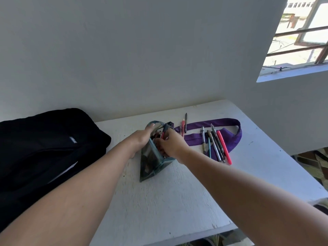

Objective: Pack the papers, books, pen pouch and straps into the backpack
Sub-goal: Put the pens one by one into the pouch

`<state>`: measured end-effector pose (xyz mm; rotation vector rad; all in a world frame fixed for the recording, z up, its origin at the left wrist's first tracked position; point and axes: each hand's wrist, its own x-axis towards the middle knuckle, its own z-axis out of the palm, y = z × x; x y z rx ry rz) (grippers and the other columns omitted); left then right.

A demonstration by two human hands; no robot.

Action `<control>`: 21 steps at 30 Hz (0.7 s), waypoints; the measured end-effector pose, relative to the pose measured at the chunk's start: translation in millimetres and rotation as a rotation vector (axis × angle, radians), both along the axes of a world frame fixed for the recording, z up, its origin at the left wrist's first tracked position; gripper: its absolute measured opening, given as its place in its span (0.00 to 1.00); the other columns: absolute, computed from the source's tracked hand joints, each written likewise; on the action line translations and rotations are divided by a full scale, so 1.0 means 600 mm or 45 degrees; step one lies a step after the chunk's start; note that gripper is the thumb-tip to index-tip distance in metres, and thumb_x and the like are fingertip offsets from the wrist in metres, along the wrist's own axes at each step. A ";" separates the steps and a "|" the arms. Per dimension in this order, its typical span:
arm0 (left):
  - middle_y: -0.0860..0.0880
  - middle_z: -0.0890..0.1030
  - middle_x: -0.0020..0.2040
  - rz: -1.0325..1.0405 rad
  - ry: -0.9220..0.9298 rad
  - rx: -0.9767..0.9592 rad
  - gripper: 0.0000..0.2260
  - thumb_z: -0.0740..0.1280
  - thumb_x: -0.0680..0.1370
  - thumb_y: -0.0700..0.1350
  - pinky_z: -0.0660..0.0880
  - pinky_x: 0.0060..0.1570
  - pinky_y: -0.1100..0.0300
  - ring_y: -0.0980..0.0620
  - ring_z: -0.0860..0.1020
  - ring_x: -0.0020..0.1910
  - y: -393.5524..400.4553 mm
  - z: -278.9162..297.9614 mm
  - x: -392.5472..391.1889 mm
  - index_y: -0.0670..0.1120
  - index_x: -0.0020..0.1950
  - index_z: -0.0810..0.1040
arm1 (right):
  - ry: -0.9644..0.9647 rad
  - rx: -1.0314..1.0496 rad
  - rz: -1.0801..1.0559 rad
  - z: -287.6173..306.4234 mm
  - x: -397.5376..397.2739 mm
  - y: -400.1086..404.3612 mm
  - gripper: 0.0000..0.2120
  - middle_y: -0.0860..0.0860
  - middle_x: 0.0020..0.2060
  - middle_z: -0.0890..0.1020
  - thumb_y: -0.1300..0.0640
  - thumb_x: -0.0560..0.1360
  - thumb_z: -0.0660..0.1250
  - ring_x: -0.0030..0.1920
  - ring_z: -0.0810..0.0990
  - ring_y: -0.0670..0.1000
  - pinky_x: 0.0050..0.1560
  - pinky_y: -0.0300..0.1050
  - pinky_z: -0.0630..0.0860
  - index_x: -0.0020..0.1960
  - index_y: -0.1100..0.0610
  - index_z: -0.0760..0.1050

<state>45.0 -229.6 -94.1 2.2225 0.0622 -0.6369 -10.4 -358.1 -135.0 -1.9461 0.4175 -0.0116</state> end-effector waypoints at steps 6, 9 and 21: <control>0.40 0.85 0.46 0.013 -0.385 -0.114 0.25 0.61 0.77 0.62 0.72 0.45 0.55 0.40 0.82 0.51 -0.004 -0.009 0.020 0.41 0.44 0.83 | -0.102 -0.181 0.276 0.027 0.003 -0.001 0.29 0.55 0.51 0.81 0.58 0.79 0.70 0.46 0.82 0.55 0.43 0.49 0.80 0.75 0.58 0.59; 0.40 0.84 0.43 0.057 -0.429 -0.150 0.25 0.62 0.79 0.60 0.70 0.43 0.55 0.40 0.81 0.47 -0.009 -0.012 0.016 0.38 0.41 0.80 | -0.068 -0.308 0.405 0.032 0.009 -0.002 0.36 0.59 0.52 0.83 0.61 0.80 0.66 0.46 0.84 0.59 0.42 0.54 0.81 0.82 0.55 0.51; 0.37 0.63 0.79 -0.082 -0.044 0.253 0.42 0.50 0.79 0.71 0.64 0.74 0.46 0.38 0.66 0.76 -0.015 -0.014 0.033 0.40 0.80 0.62 | -0.299 -0.517 -0.151 0.018 0.048 -0.112 0.17 0.54 0.36 0.83 0.47 0.85 0.58 0.36 0.82 0.55 0.38 0.52 0.79 0.44 0.56 0.77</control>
